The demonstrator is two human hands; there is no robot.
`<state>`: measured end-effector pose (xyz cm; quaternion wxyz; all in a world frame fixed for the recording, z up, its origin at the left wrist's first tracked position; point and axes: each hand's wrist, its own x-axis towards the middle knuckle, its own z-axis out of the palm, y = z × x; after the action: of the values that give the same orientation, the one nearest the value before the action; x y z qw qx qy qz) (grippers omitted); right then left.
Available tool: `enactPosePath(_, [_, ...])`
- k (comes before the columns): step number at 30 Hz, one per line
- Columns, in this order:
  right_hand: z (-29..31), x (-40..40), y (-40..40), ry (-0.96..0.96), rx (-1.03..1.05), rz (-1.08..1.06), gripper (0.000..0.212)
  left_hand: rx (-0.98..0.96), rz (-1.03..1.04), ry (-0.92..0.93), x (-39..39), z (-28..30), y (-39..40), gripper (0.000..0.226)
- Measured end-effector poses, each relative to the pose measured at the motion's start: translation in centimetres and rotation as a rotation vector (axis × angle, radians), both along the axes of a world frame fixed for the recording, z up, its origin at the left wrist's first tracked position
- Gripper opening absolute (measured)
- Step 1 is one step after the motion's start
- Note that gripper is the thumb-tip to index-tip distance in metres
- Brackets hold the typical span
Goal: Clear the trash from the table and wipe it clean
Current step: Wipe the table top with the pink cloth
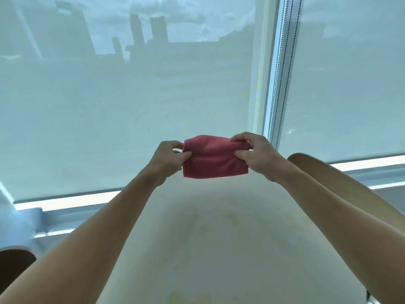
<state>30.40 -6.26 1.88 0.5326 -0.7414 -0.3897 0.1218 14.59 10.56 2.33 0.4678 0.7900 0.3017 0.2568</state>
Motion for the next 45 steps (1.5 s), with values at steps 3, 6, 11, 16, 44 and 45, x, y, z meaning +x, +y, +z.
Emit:
enactPosePath(3, [-0.1,3.1,1.7,-0.112,-0.008,-0.068,0.035,0.03,0.035,-0.001,3.9,-0.6,1.7,0.008])
enactPosePath(6, [-0.7,5.7,3.4,-0.168,-0.043,-0.138,0.037,0.024,0.058,-0.001,7.1,-1.6,3.2,0.011])
enactPosePath(11, [-2.5,8.0,5.5,-0.167,0.01,-0.182,0.042,0.038,0.109,-0.004,10.1,-3.0,4.3,0.014])
enactPosePath(16, [-5.3,10.1,6.0,-0.177,-0.109,-0.122,0.04,0.09,0.144,0.069,11.2,-4.7,4.4,0.018])
enactPosePath(44, [-6.2,3.6,12.9,-0.622,-0.583,-0.017,0.039,0.164,0.453,0.012,-14.3,-8.1,-3.4,0.027])
enactPosePath(45, [-6.3,2.6,13.6,-0.628,-0.577,-0.004,0.038,0.152,0.466,-0.024,-14.4,-8.3,-3.4,0.028])
